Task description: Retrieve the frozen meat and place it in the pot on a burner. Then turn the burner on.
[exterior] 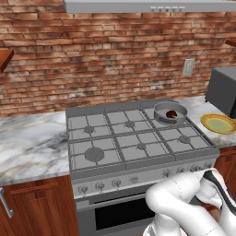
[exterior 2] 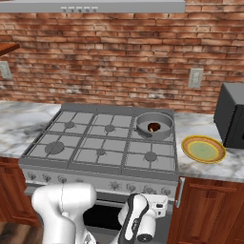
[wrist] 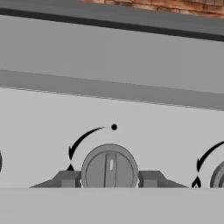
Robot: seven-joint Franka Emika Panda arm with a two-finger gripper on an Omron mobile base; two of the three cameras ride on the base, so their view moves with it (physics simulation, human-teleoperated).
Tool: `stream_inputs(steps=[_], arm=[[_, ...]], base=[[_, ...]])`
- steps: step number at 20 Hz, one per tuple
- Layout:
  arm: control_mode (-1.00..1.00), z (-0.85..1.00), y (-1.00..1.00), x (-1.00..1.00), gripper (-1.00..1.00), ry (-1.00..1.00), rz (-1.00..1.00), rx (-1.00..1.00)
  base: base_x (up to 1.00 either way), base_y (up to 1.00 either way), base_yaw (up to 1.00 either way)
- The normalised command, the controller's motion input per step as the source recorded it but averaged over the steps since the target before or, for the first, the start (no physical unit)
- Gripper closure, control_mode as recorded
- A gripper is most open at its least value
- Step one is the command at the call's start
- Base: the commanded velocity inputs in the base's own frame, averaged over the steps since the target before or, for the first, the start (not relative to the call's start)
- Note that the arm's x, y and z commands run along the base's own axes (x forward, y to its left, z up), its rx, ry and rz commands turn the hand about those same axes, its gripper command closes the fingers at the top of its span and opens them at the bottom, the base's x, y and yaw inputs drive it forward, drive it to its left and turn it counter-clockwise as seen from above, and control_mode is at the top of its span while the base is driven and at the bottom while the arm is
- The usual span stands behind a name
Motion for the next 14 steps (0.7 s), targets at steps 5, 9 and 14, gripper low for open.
stream_inputs(steps=[5, 9, 14], arm=[[-1.00, -0.01, -0.08, 0.24, 1.00, 0.00, 0.10, -0.19], [-1.00, -0.25, 0.00, 0.17, 1.00, 0.00, 0.10, -0.34], [-1.00, -0.44, 0.04, 0.07, 1.00, 0.00, 0.04, -0.52]], base=[[0.00, 0.00, 0.00], [0.00, 0.00, 0.00], [0.00, 0.00, 0.00]])
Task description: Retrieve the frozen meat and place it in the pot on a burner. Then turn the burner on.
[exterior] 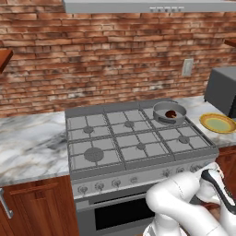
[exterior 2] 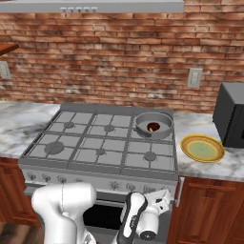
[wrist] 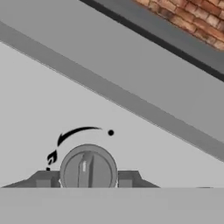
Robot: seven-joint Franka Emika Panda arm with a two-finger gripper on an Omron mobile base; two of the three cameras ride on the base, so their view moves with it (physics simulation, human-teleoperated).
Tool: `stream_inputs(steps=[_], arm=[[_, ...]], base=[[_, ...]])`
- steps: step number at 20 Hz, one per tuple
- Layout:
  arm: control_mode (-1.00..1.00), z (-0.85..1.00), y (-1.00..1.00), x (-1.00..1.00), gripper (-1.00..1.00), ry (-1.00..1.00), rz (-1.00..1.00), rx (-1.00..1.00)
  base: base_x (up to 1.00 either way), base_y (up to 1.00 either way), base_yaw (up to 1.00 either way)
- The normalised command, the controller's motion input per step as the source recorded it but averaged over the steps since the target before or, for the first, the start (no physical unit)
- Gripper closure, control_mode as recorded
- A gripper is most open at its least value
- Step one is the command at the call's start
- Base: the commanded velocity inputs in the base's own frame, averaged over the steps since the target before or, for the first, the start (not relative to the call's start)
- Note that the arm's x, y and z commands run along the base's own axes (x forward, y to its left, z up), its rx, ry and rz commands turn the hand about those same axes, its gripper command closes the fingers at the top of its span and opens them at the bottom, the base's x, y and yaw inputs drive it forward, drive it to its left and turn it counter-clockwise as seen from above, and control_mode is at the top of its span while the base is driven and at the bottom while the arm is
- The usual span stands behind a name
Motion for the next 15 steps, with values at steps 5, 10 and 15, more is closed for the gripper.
stream_inputs(steps=[5, 10, 15], arm=[[-1.00, -0.69, 0.10, 0.00, 1.00, 0.00, 0.00, -0.54], [-1.00, -0.54, 0.04, 0.08, 1.00, 0.00, 0.00, -0.41], [-1.00, -0.19, 0.00, 0.11, 1.00, 0.00, 0.00, -0.22]], base=[[0.00, 0.00, 0.00], [0.00, 0.00, 0.00], [0.00, 0.00, 0.00]])
